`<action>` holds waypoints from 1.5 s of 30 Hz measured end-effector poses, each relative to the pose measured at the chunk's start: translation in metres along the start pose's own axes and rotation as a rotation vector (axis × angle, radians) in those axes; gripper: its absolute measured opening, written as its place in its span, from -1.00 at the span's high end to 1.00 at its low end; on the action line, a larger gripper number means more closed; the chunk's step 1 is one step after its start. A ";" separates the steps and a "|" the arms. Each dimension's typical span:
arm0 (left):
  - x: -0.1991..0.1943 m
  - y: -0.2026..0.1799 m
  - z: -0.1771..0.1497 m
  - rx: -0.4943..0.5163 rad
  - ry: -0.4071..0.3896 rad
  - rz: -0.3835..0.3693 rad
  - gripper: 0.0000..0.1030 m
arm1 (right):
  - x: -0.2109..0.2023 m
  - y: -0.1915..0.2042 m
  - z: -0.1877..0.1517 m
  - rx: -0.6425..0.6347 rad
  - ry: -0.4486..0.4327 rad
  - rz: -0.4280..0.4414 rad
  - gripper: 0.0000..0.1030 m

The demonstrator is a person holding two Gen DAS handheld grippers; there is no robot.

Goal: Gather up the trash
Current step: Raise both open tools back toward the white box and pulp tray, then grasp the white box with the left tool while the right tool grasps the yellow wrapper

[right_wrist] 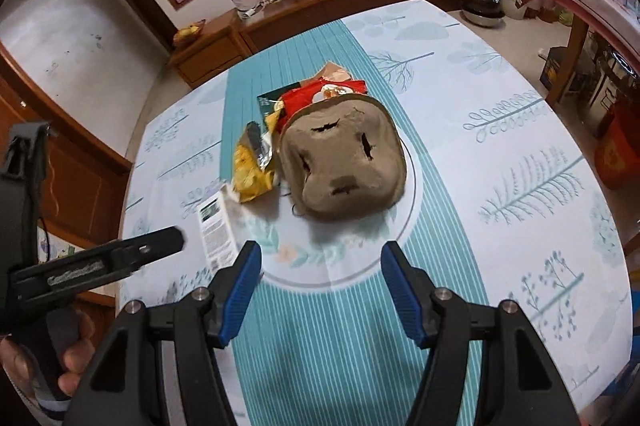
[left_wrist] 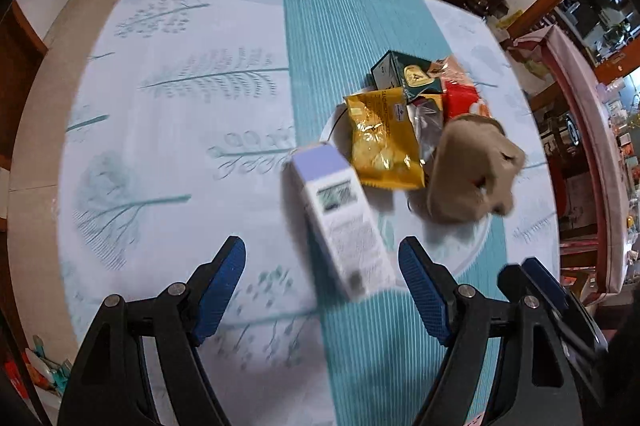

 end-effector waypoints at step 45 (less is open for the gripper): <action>0.010 0.112 0.002 -0.109 -0.015 0.096 0.35 | 0.109 0.064 0.043 0.122 0.011 0.202 0.43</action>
Point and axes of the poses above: each gripper's, at about its wrist camera, not at the fingertips, and x roughly the way its jaws point, y to its left, z to its top, the point moved 7 cm from there along x, roughly the way its jaws point, and after that the axes turned 1 degree about x, right-handed, at the moved point
